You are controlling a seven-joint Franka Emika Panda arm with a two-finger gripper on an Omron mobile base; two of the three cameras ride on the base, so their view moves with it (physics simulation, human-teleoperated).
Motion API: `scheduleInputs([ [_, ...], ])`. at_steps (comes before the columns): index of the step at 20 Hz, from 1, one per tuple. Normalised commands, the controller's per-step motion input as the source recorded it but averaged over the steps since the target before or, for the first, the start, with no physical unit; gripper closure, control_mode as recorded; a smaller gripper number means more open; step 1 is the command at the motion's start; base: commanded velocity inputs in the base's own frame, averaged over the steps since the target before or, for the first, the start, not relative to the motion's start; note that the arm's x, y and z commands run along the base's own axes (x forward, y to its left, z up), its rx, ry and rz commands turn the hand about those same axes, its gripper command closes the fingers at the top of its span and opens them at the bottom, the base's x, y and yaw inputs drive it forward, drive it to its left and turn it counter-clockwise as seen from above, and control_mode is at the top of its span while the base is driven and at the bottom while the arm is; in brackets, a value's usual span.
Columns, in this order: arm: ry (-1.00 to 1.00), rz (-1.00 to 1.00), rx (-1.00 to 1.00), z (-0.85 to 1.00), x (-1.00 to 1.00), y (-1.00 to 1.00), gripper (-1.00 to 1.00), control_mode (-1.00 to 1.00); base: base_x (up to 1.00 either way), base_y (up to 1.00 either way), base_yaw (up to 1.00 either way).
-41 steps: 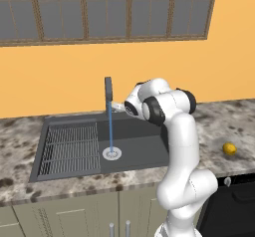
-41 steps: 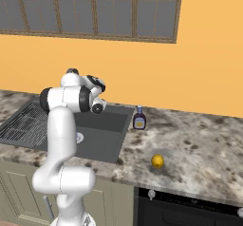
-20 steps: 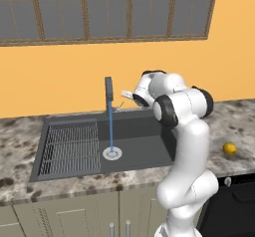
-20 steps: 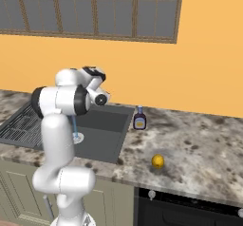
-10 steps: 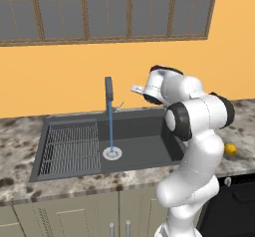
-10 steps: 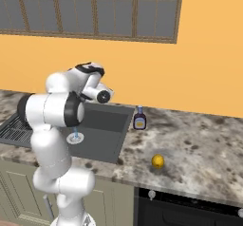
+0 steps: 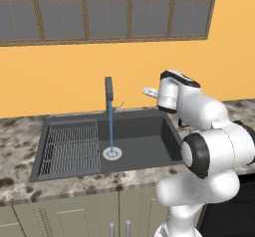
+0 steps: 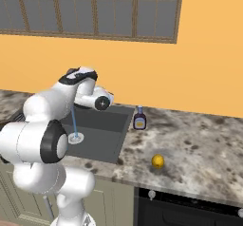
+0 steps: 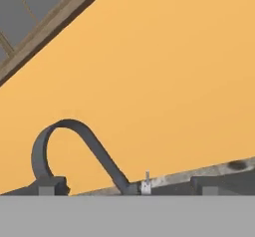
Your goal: Turn on the sink faucet. Then move the lemon from the counter to the sink. Turn off the sink. Move the vegetable from the sink to the pot next to the stove. Finally move the pot to the rear left burner.
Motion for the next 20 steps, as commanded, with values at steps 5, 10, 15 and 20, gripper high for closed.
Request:
scheduleInputs([
  [5, 0.02, 0.0, 0.0, 0.56, -0.84, -0.32, -1.0, -1.0, 0.0, 0.0, 0.0],
  [10, 0.21, -0.04, 0.0, 0.57, -0.69, -0.31, -1.0, -1.0, 0.0, 0.0, 0.0],
  [15, 0.26, -0.06, 0.0, 0.58, -0.67, -0.33, -1.0, -1.0, 0.0, 0.0, 0.0],
  [20, 0.3, -0.05, 0.0, 0.27, -0.66, -0.4, -1.0, -1.0, 0.0, 0.0, 0.0],
])
